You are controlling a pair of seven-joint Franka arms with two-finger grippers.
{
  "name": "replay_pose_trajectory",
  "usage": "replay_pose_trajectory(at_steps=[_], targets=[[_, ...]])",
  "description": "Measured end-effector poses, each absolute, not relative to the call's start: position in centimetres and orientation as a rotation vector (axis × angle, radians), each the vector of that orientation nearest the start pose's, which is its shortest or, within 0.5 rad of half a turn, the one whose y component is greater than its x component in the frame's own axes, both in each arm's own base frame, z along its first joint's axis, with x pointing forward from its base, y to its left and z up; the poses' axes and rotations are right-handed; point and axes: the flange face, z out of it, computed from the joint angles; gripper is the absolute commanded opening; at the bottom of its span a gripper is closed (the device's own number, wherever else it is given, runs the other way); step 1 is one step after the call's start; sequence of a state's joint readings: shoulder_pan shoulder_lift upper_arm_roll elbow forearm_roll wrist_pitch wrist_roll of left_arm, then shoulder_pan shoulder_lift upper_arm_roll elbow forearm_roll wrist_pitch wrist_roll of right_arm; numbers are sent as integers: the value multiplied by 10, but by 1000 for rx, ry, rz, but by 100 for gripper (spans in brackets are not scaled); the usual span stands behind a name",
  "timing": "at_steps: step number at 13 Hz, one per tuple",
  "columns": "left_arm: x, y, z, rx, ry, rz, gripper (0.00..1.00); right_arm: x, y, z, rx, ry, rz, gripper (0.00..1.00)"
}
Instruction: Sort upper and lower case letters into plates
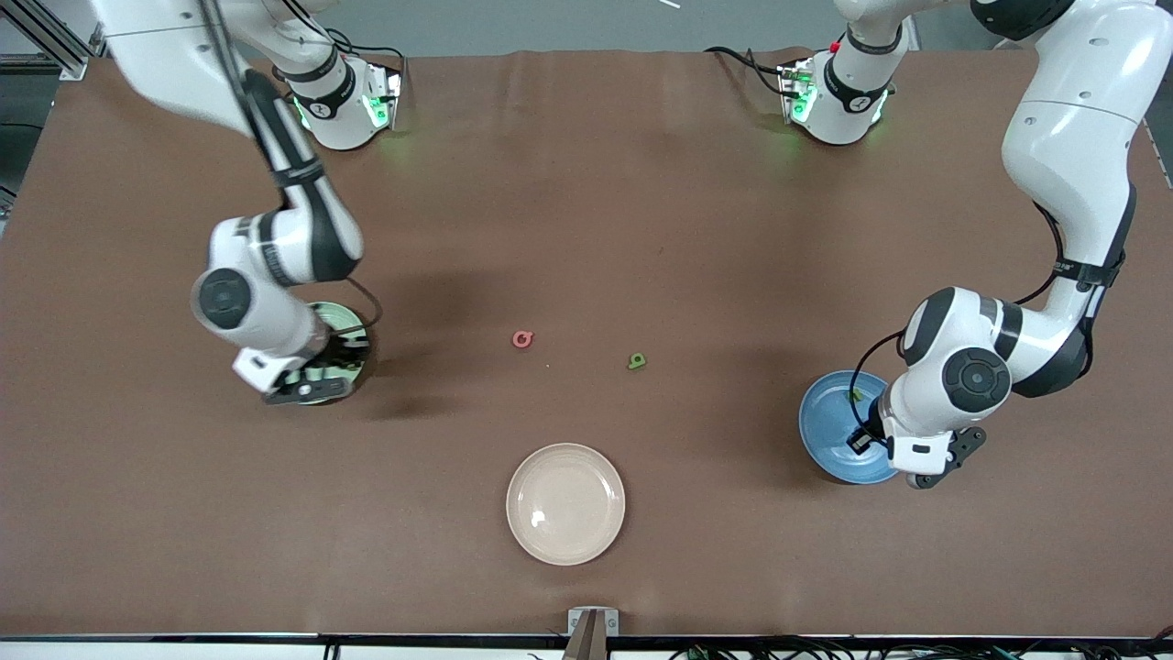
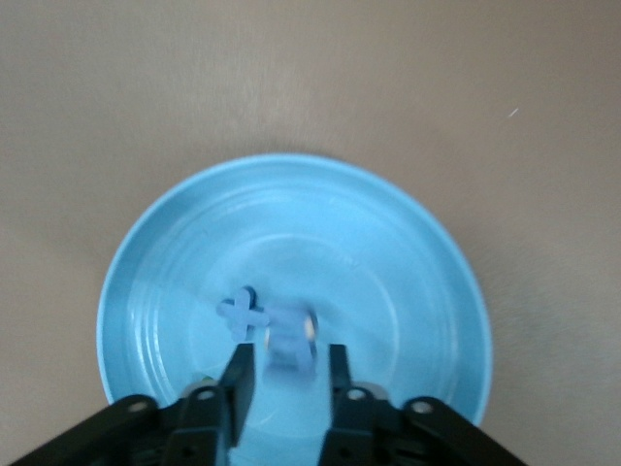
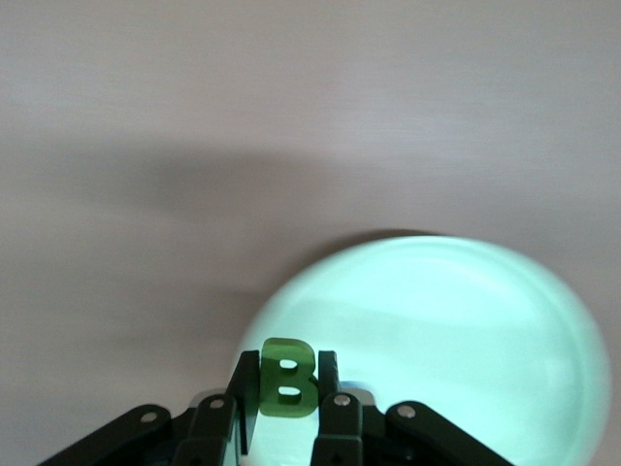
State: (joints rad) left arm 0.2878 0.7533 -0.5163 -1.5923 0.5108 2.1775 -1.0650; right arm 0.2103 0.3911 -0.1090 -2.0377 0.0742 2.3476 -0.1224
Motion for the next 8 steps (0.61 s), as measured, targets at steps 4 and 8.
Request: replay_pose_trajectory(at_steps=[4,8], targets=[[676,-134,231,-2941,-976,17,100,588,-19,230,-3107,-303,119,2],[635,-268,238,-2972,-960,18,100,582,-18,194,-3104,-308,164,3]])
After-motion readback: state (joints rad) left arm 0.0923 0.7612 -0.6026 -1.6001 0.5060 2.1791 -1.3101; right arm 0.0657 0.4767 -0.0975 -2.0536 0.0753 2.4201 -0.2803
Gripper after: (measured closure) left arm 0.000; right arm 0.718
